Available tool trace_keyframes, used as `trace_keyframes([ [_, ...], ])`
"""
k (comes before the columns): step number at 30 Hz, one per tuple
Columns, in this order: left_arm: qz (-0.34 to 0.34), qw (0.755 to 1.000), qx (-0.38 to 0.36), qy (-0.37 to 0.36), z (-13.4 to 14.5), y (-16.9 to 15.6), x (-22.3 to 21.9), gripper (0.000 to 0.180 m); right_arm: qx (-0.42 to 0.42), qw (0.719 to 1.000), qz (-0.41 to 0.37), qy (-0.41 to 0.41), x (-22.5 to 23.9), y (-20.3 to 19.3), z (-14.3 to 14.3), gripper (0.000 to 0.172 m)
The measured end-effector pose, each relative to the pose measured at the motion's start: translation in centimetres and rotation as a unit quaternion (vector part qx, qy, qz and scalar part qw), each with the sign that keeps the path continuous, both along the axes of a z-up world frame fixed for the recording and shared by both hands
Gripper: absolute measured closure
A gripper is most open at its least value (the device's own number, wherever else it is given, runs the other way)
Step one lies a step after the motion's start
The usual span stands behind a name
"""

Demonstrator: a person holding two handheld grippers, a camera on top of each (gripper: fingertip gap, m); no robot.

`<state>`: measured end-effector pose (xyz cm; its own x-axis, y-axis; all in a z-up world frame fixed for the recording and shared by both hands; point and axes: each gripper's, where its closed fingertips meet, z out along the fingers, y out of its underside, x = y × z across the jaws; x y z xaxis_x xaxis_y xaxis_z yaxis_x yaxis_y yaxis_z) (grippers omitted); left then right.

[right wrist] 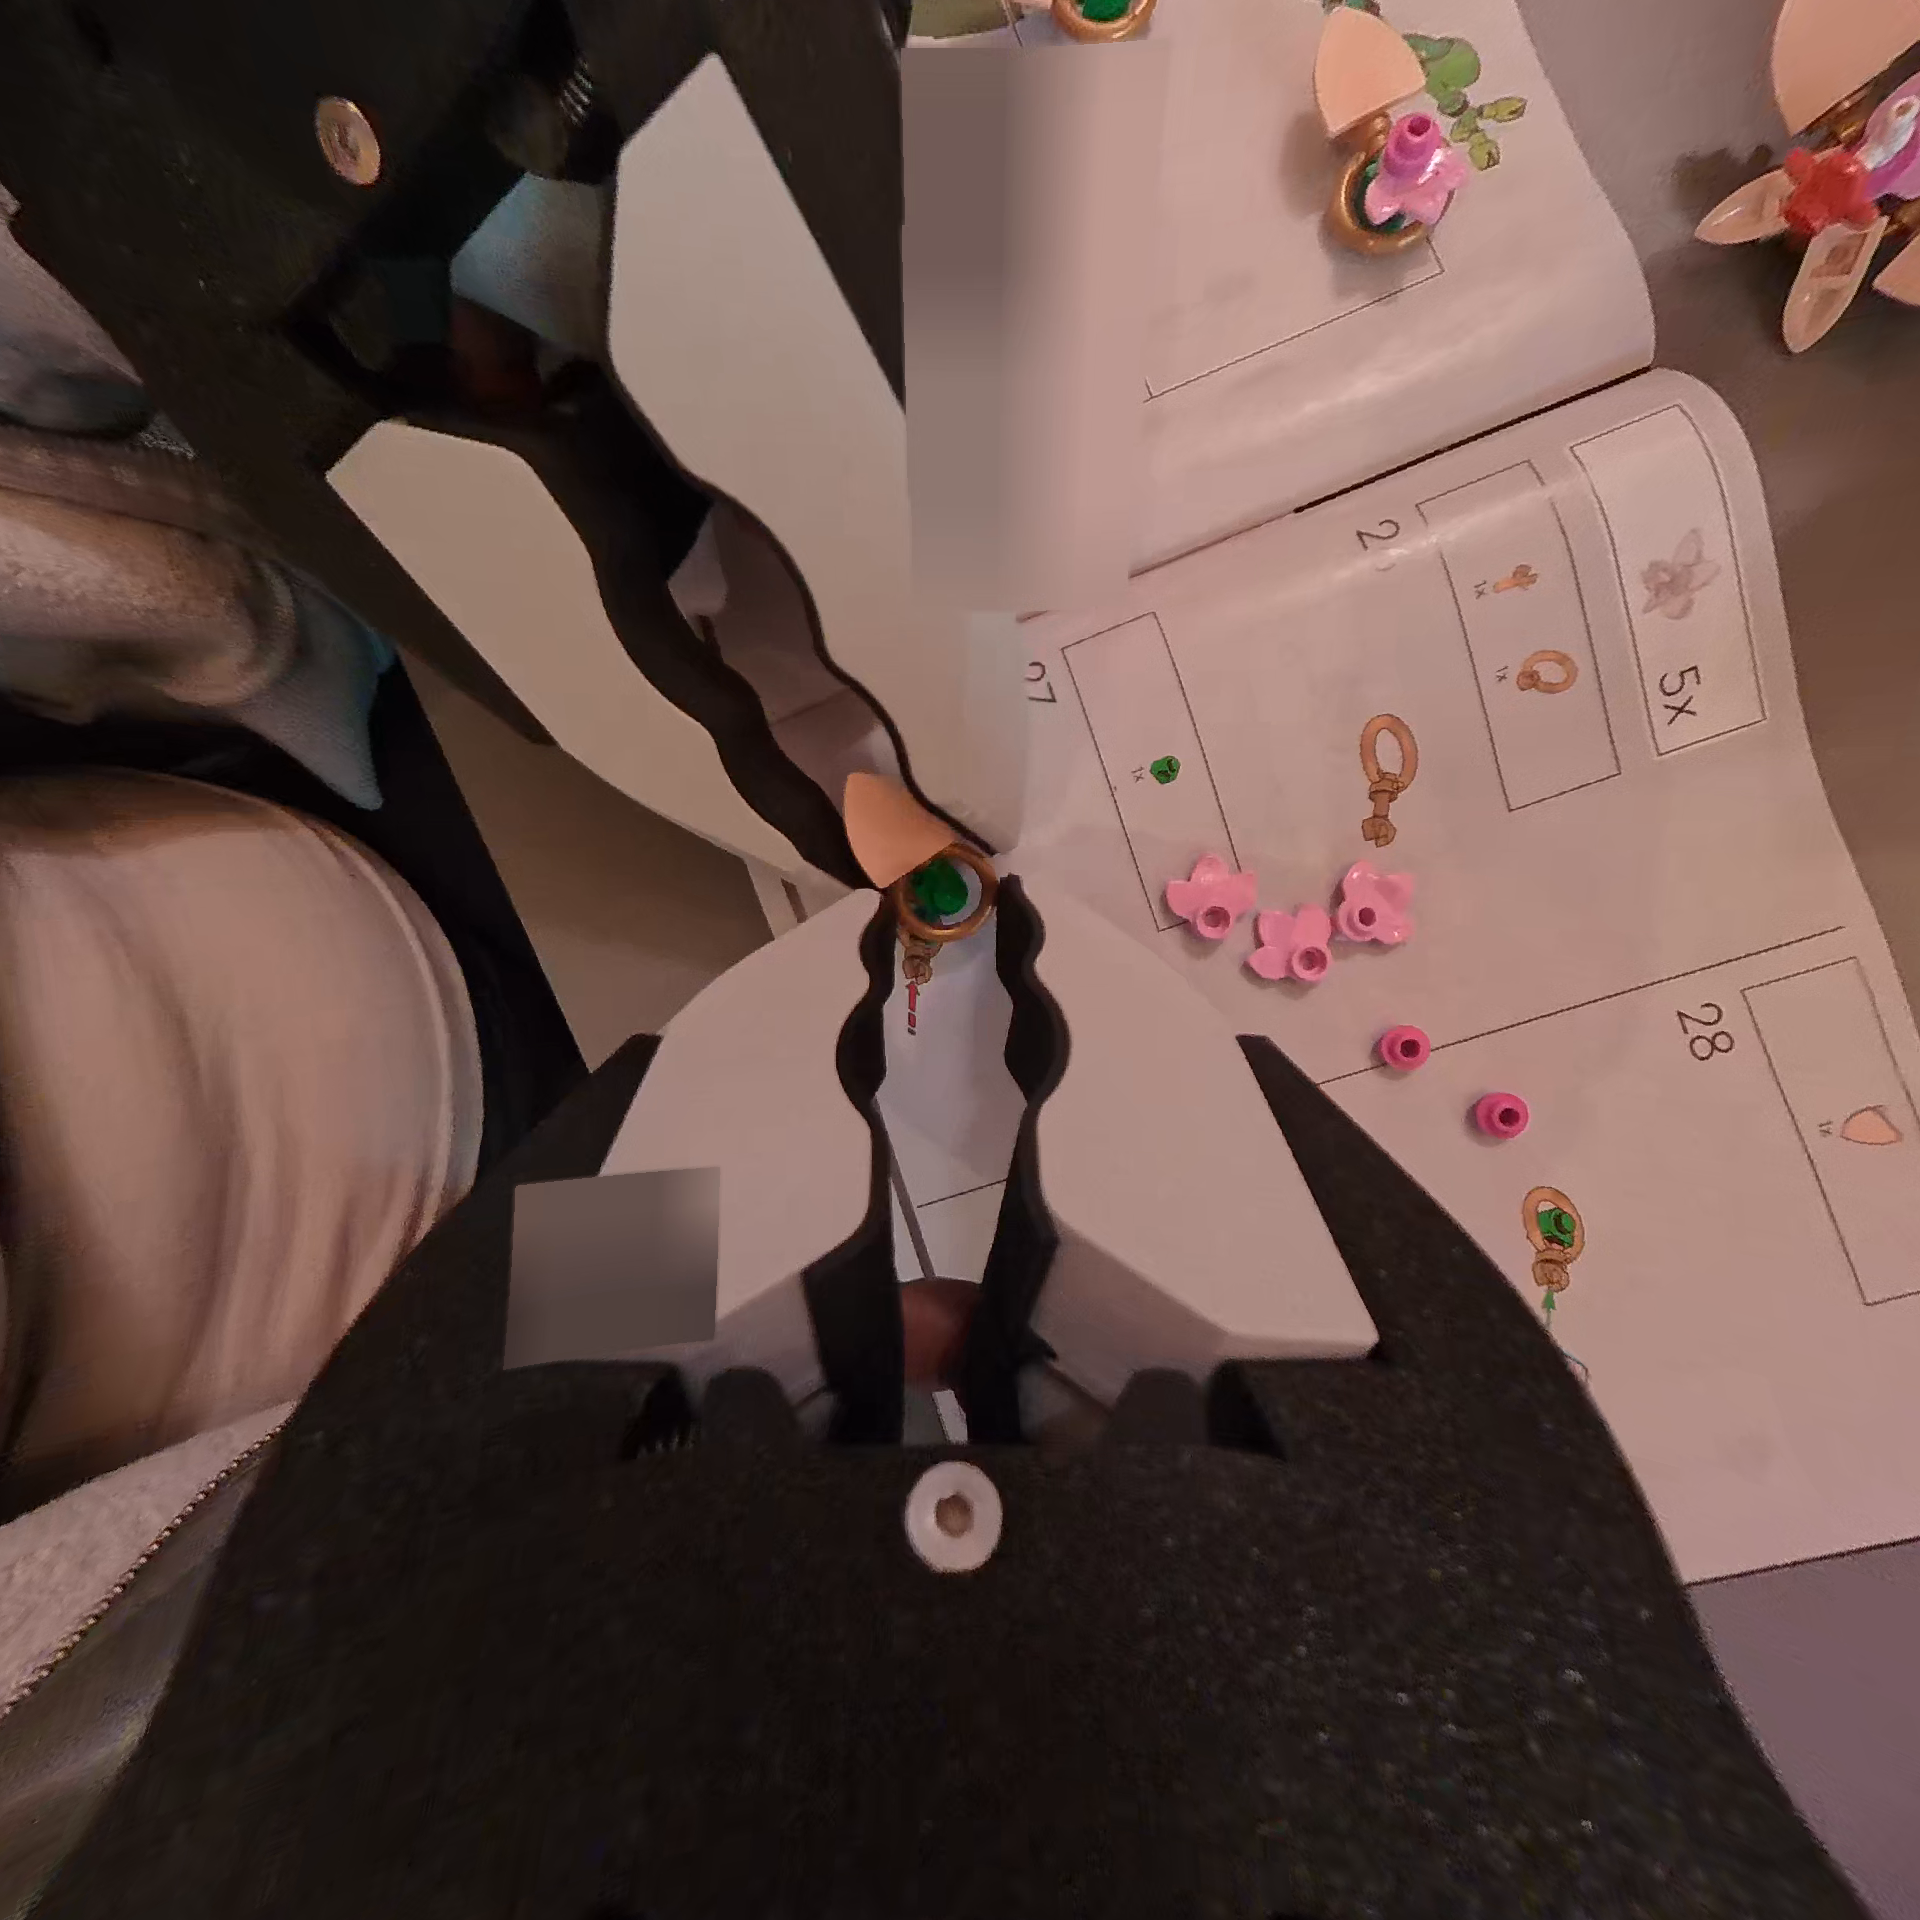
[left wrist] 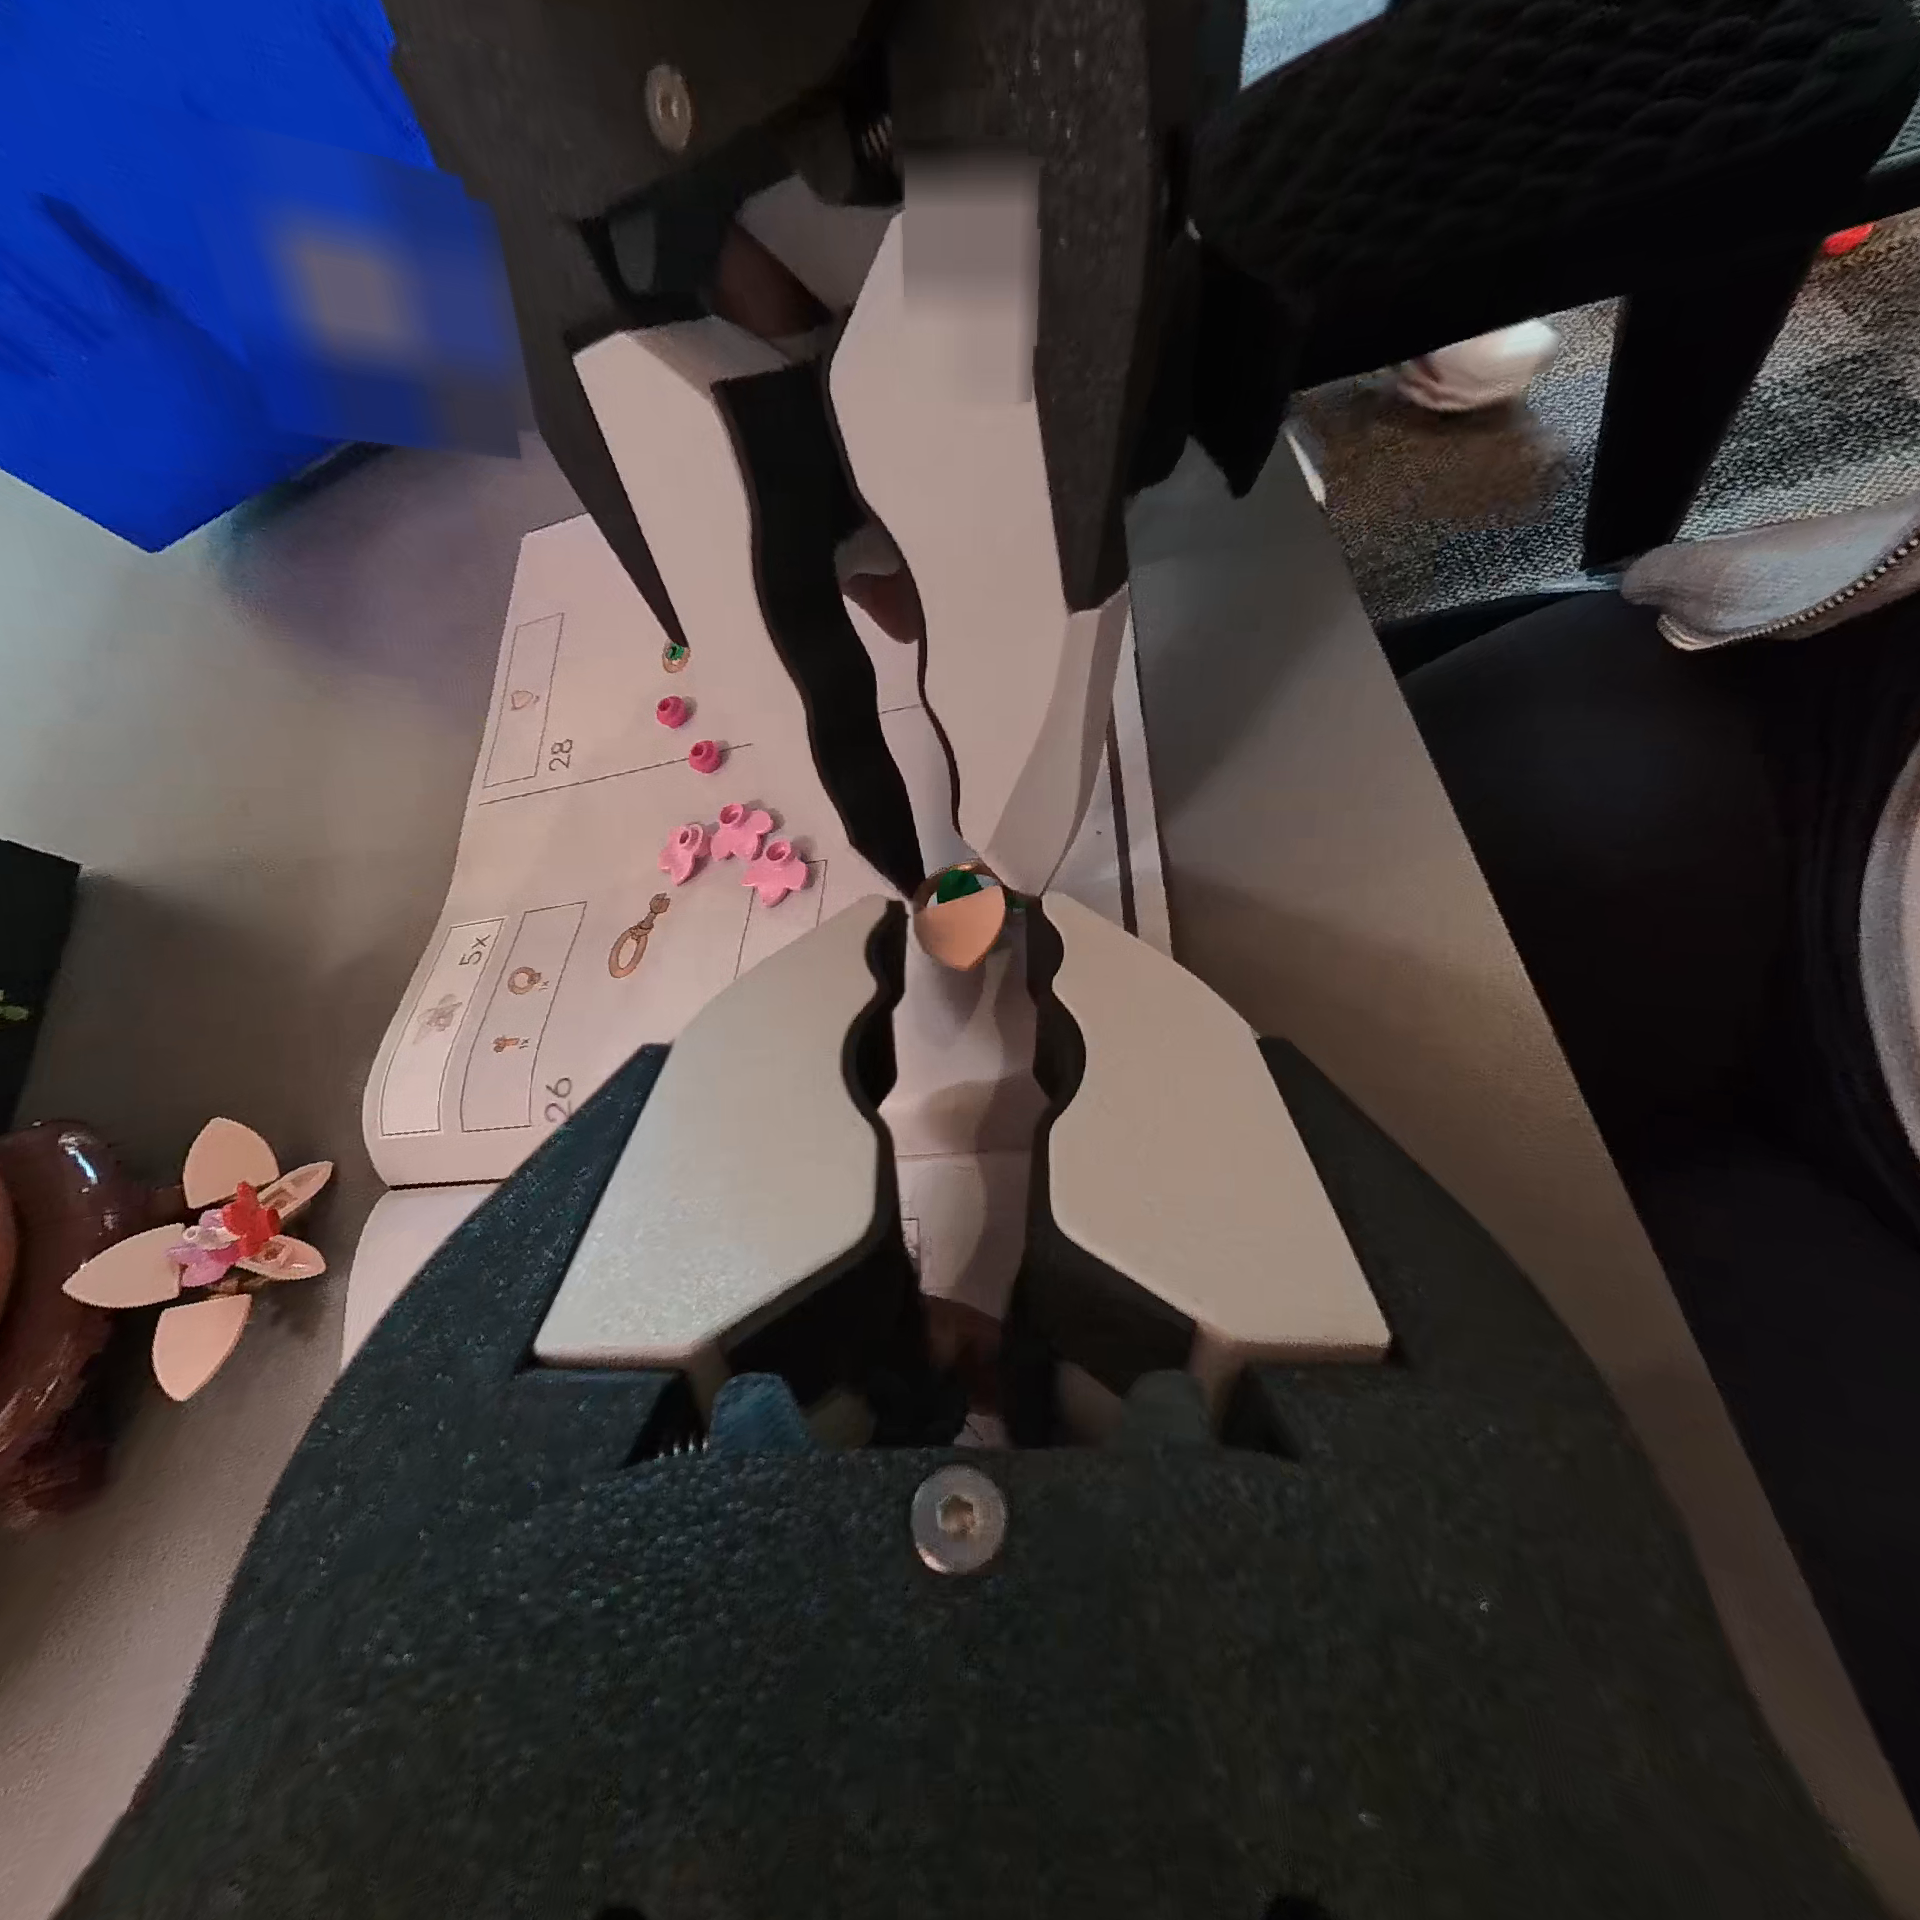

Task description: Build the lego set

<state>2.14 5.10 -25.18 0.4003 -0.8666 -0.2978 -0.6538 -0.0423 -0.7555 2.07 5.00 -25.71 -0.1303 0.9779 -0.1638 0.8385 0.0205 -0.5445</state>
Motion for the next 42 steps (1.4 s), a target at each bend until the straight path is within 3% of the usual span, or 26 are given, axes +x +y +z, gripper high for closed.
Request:
trace_keyframes([
  [8, -0.005, 1.0, -0.008, 0.024, -0.7, -0.1, 0.0, 0.166, -0.011, 0.999, 0.031, 0.003, 0.5, -0.7, -0.5, 0.151],
  [12, -0.004, 1.0, -0.008, 0.024, -0.7, -0.1, 0.0, 0.166, 0.022, 0.998, 0.052, 0.015, 1.0, -0.1, 0.0, 0.148],
  [17, -0.008, 1.0, -0.005, 0.023, -0.7, -0.2, 0.0, 0.163, 0.008, 0.997, 0.05, 0.055, 0.8, 0.2, 0.5, 0.167],
  [25, -0.004, 1.0, -0.012, 0.014, -0.5, -0.1, 0.0, 0.15, 0.029, 0.996, 0.046, 0.074, 1.0, -0.1, -0.3, 0.169],
  [32, -0.009, 1.0, -0.018, 0.015, -0.6, -0.3, 0.1, 0.155, 0.04, 0.995, 0.046, 0.075, 1.0, -0.4, -0.6, 0.169],
  [39, -0.006, 1.0, -0.018, 0.014, -0.6, -0.2, 0.1, 0.153, 0.129, 0.989, 0.062, 0.038, 2.3, 4.1, 1.1, 0.161],
  [42, -0.005, 1.0, -0.019, 0.013, -0.6, -0.2, 0.1, 0.153, 0.124, 0.987, 0.099, 0.026, 0.9, 4.5, 1.2, 0.162],
])
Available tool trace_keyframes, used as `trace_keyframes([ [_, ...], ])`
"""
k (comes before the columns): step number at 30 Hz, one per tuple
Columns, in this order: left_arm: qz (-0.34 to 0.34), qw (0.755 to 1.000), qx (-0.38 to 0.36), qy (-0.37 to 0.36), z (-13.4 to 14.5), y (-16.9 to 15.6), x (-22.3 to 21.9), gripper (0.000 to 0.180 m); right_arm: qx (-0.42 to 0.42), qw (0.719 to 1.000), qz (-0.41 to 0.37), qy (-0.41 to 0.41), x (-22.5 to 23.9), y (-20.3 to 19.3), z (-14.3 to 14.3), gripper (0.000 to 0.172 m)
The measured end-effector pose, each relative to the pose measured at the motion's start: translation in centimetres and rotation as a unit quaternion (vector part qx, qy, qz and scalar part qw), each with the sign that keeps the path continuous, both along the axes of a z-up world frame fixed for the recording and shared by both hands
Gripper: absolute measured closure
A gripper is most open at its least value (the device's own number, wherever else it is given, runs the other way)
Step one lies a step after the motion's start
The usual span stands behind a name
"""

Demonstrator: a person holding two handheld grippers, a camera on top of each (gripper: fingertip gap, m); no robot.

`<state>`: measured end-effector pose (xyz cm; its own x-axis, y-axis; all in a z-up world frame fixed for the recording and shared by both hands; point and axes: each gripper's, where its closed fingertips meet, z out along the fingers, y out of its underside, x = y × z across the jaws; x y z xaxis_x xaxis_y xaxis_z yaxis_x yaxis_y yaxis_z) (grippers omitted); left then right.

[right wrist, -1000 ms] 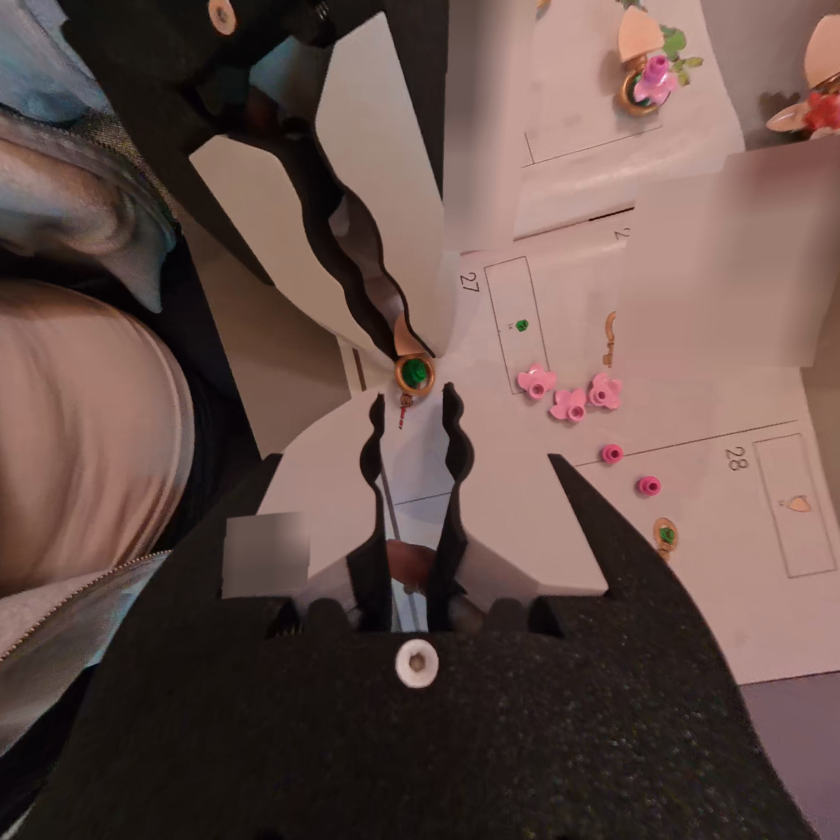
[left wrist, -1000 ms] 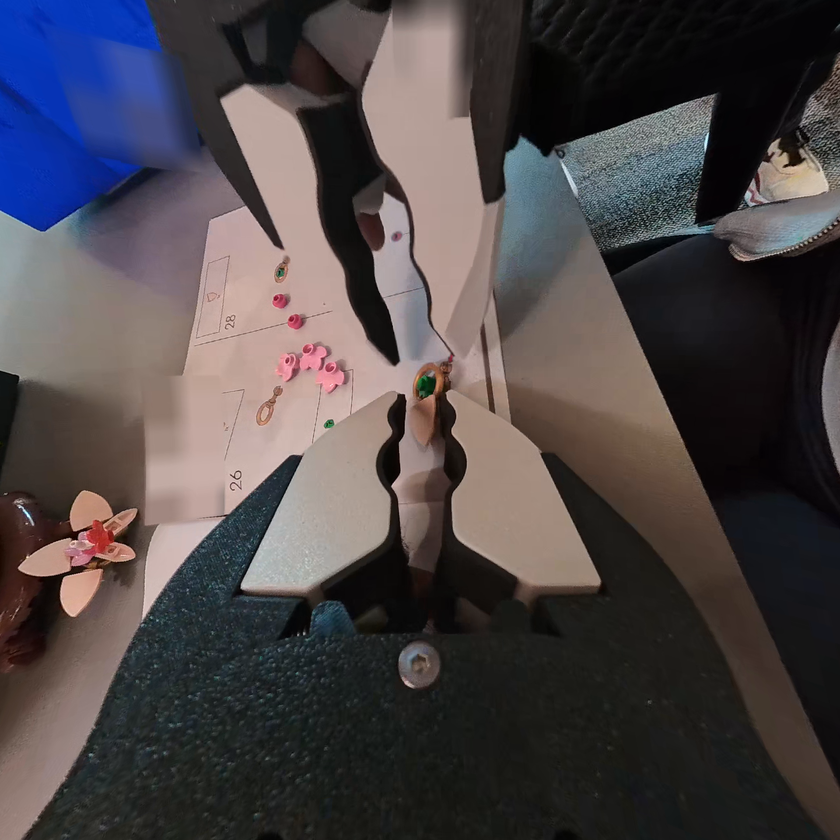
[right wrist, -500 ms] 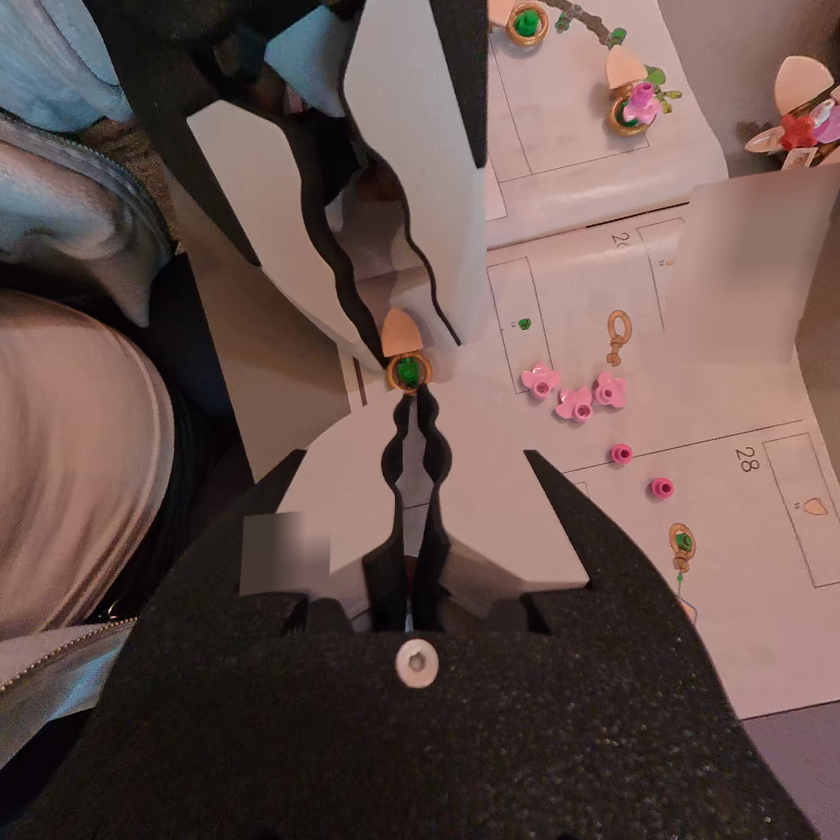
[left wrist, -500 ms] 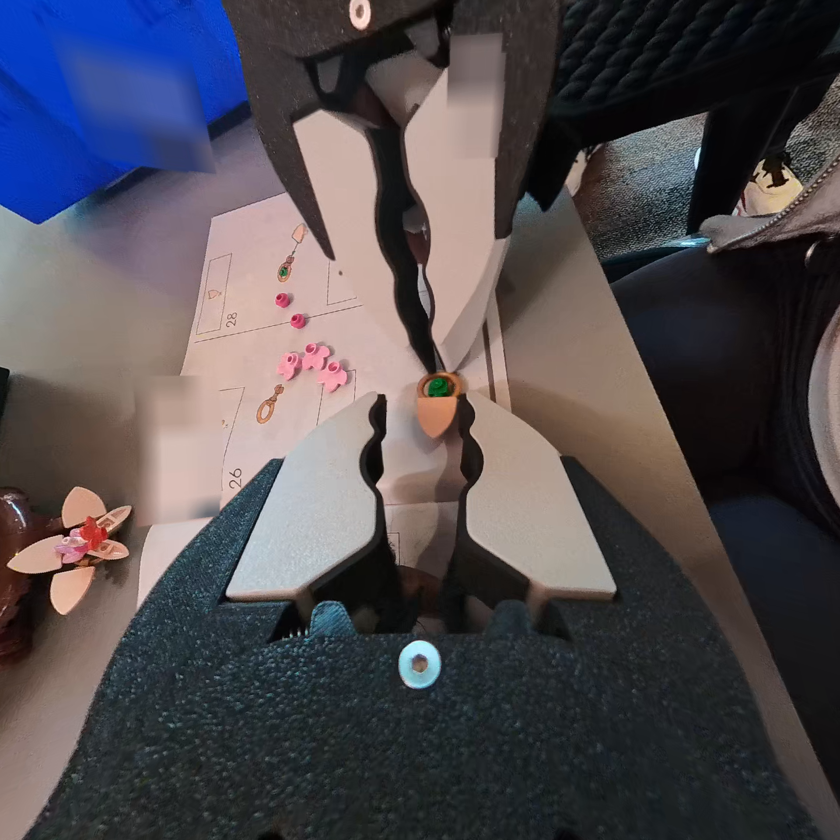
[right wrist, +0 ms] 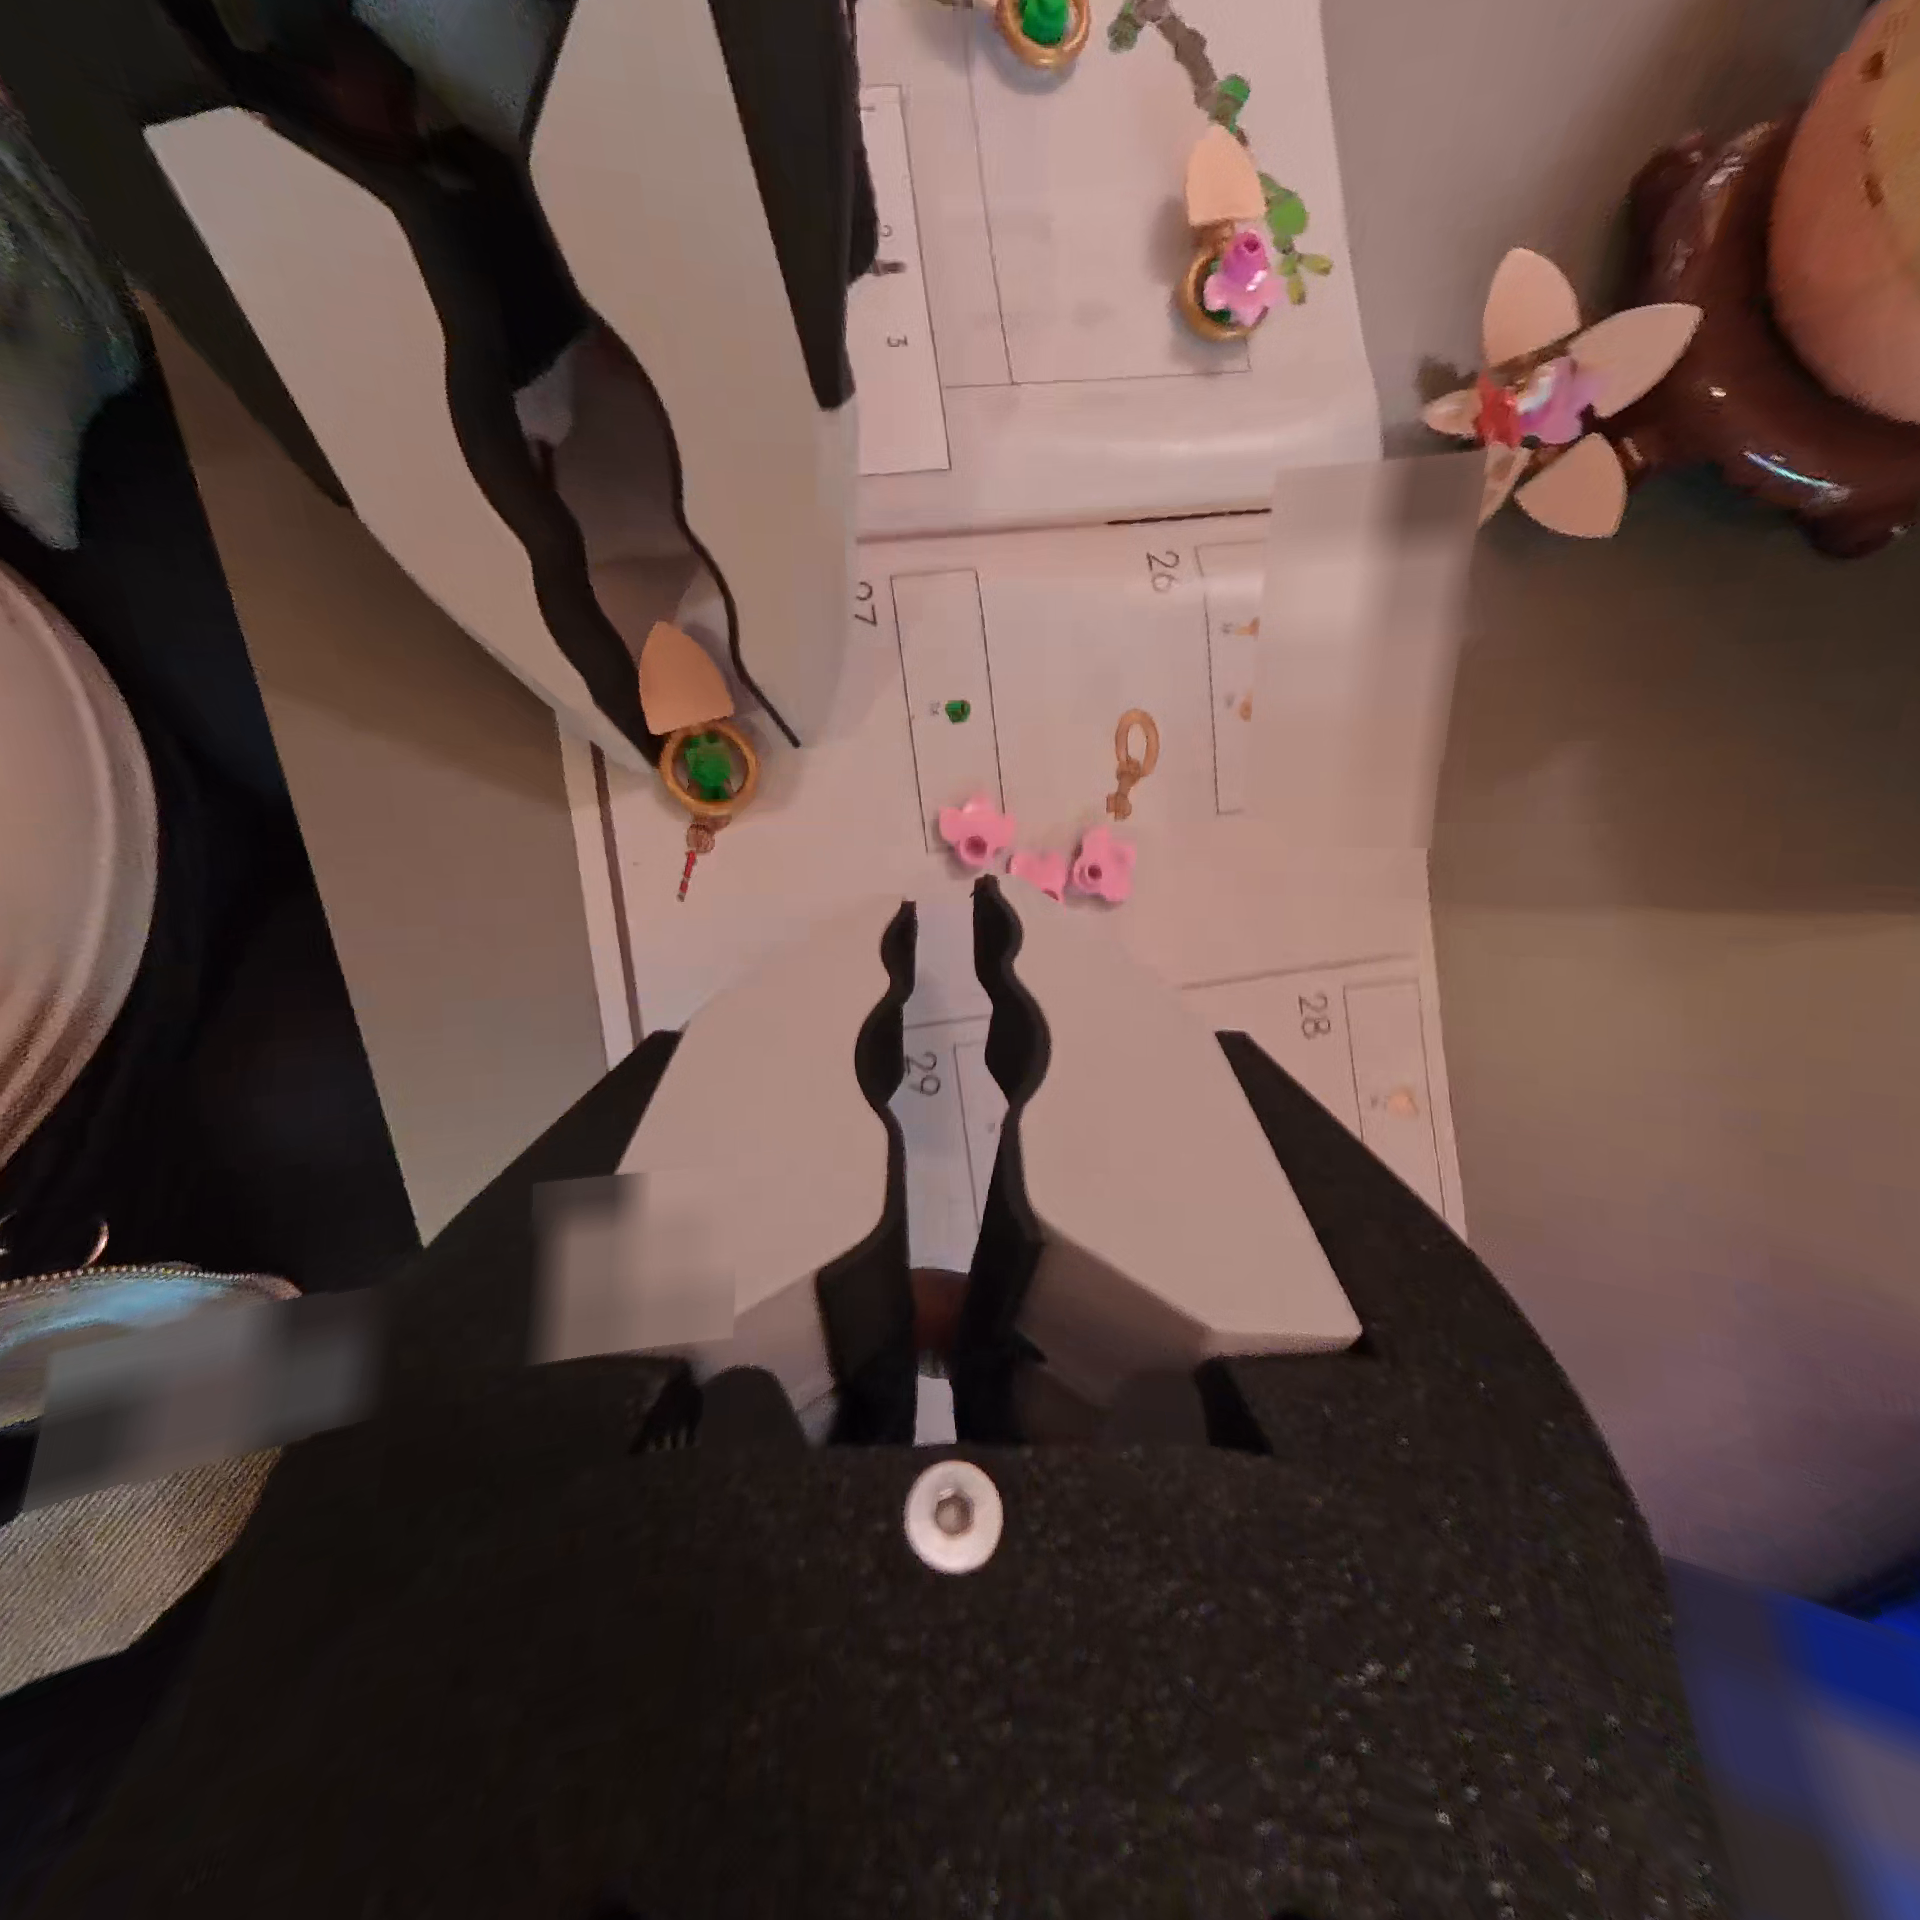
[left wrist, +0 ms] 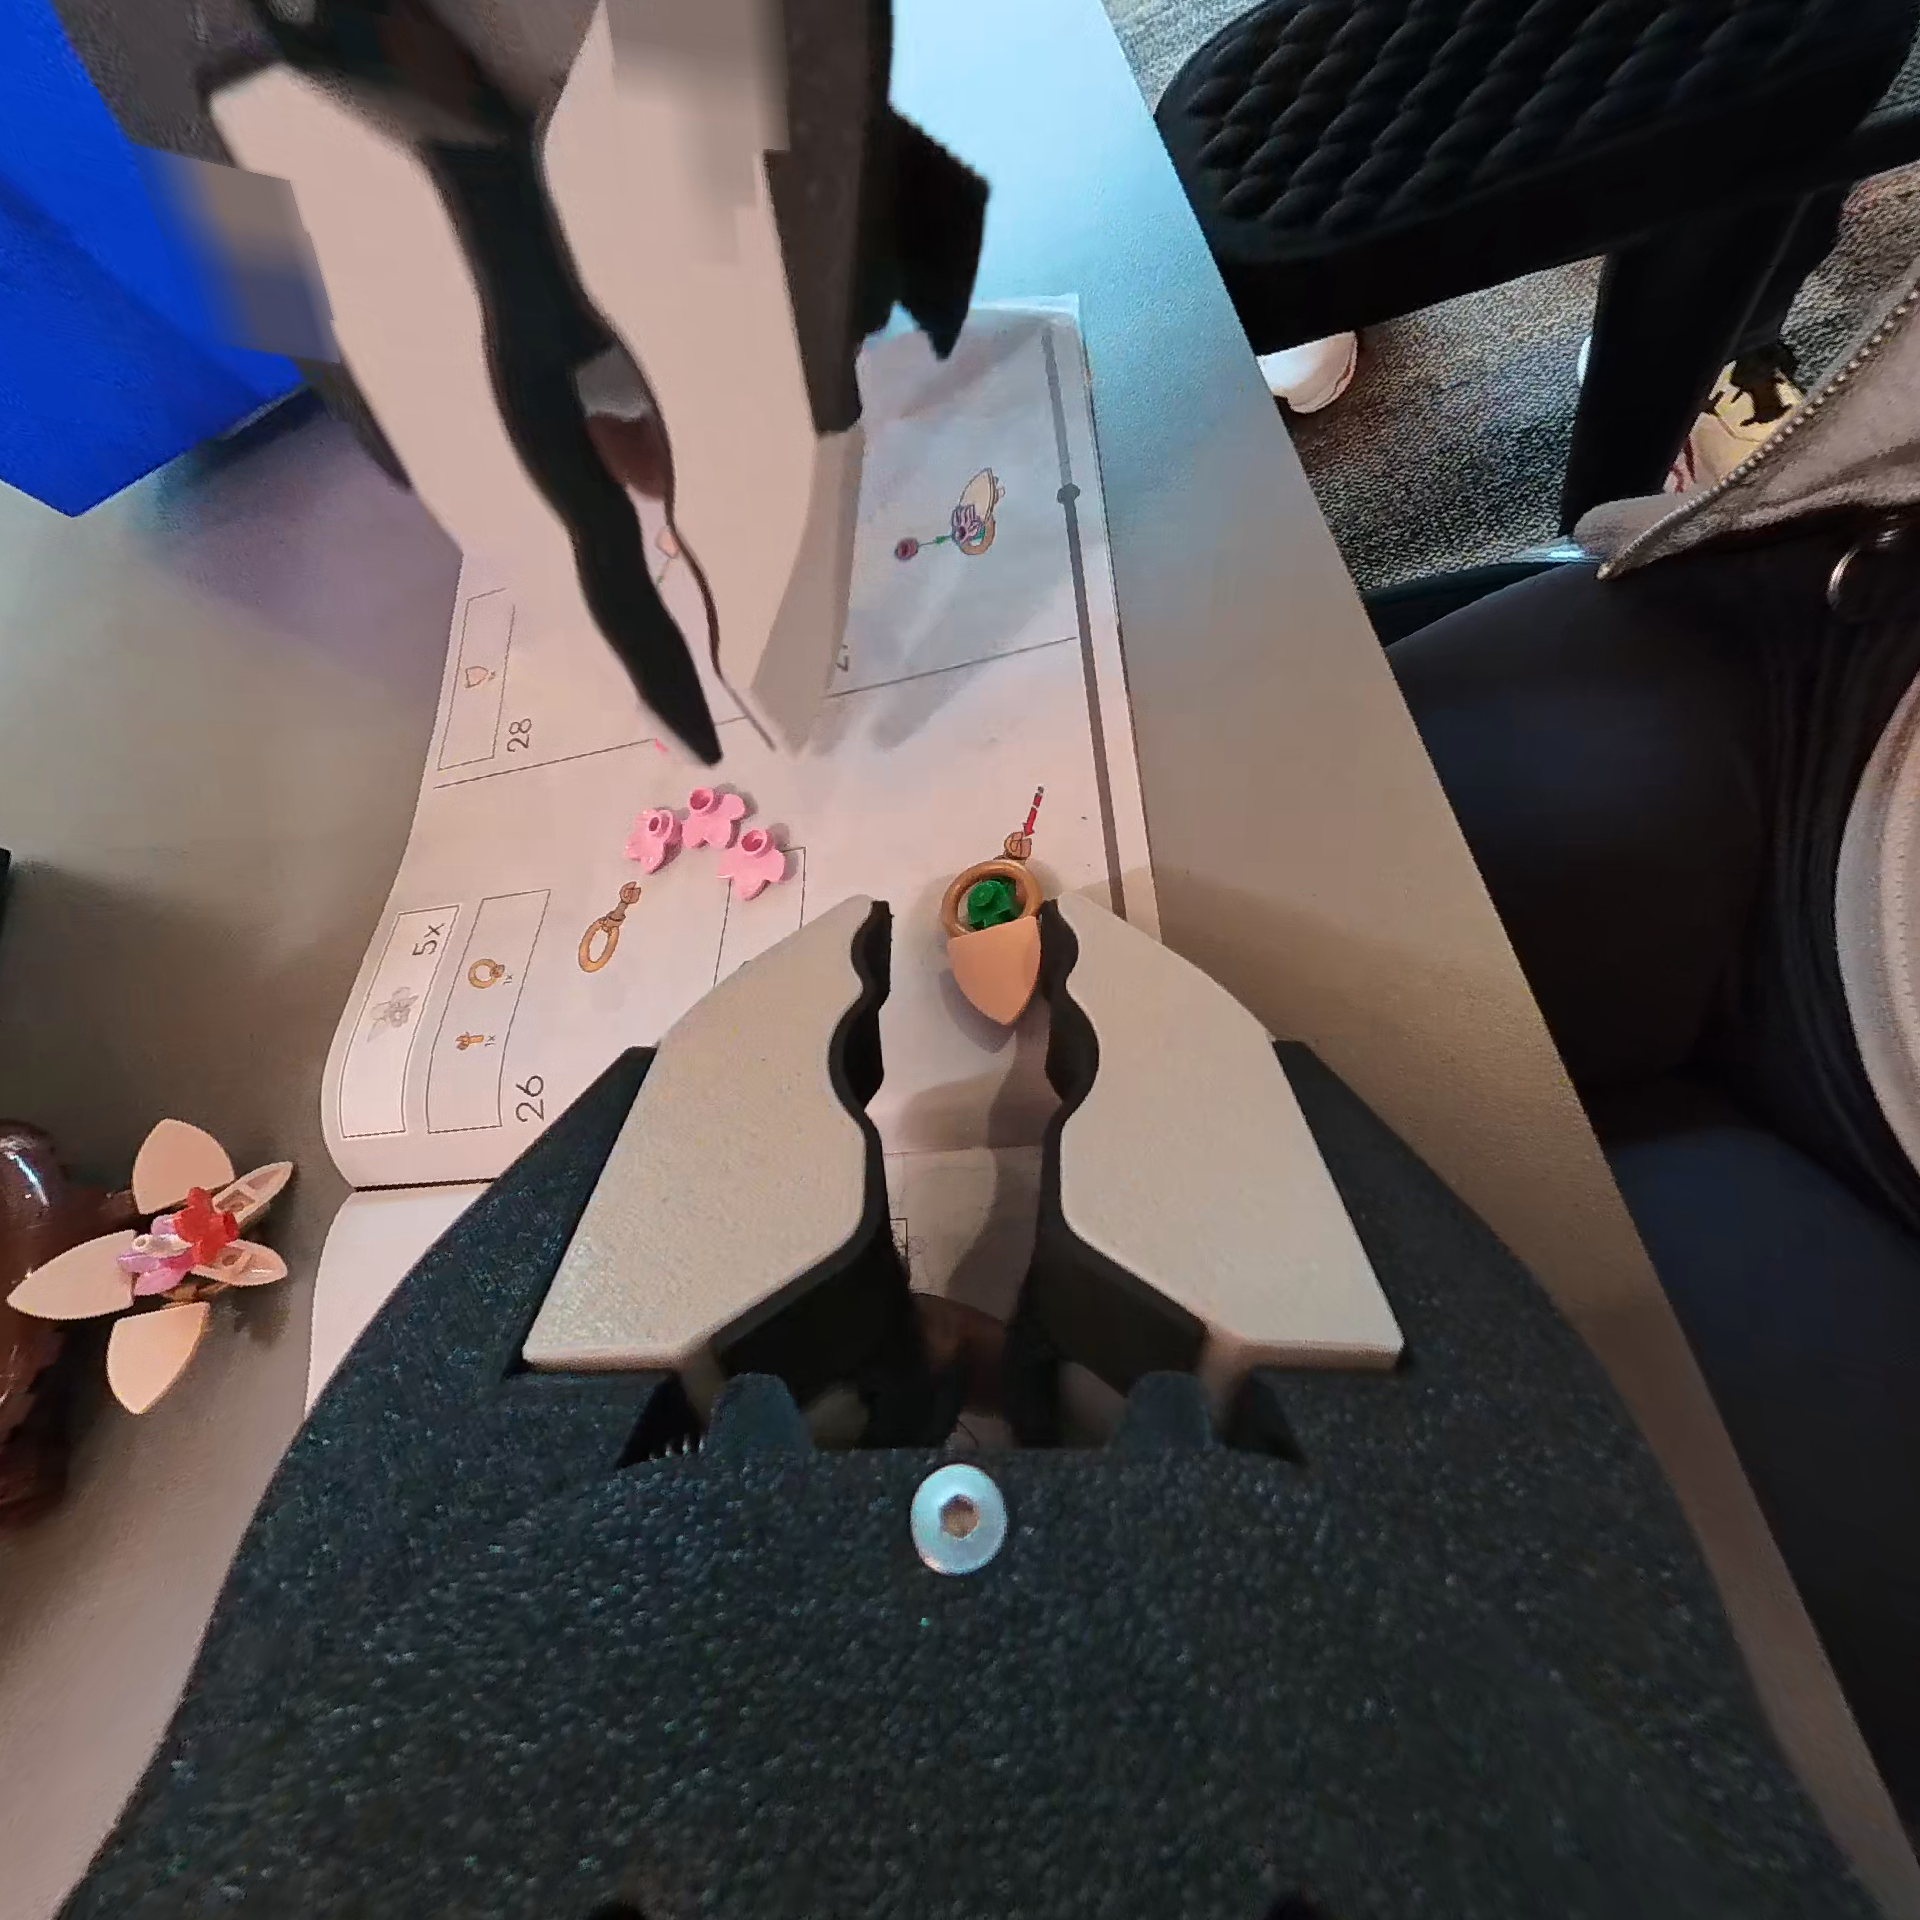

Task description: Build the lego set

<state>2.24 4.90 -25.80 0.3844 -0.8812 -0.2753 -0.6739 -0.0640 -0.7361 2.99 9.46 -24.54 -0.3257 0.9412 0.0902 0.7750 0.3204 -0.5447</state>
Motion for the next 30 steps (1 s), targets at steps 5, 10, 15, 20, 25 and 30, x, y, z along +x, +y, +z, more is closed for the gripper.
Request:
trace_keyframes([
  [5, 0.002, 1.0, 0.001, 0.0, 0.0, 0.0, 0.0, 0.152, 0.013, 0.999, 0.012, -0.04, -1.0, 0.7, -1.3, 0.162],
  [10, 0.004, 1.0, 0.001, -0.002, 0.1, 0.1, -0.1, 0.149, 0.014, 0.999, -0.009, -0.043, -0.3, 1.6, -1.5, 0.162],
  [15, 0.003, 1.0, -0.003, -0.008, 0.2, 0.1, 0.0, 0.145, -0.005, 0.999, -0.043, -0.028, -0.2, 3.4, -0.4, 0.165],
  [20, 0.006, 1.0, -0.005, -0.03, 0.7, 0.1, -0.1, 0.144, -0.033, 0.994, -0.084, -0.059, -1.1, 3.4, -1.0, 0.166],
  [25, 0.006, 0.999, -0.004, -0.047, 1.2, 0.1, -0.2, 0.144, -0.06, 0.99, -0.106, -0.067, -1.4, 2.8, -1.8, 0.159],
  [30, 0.009, 0.999, -0.003, -0.048, 1.2, 0.2, -0.3, 0.143, -0.058, 0.99, -0.113, -0.06, -1.8, 3.0, -2.1, 0.163],
])
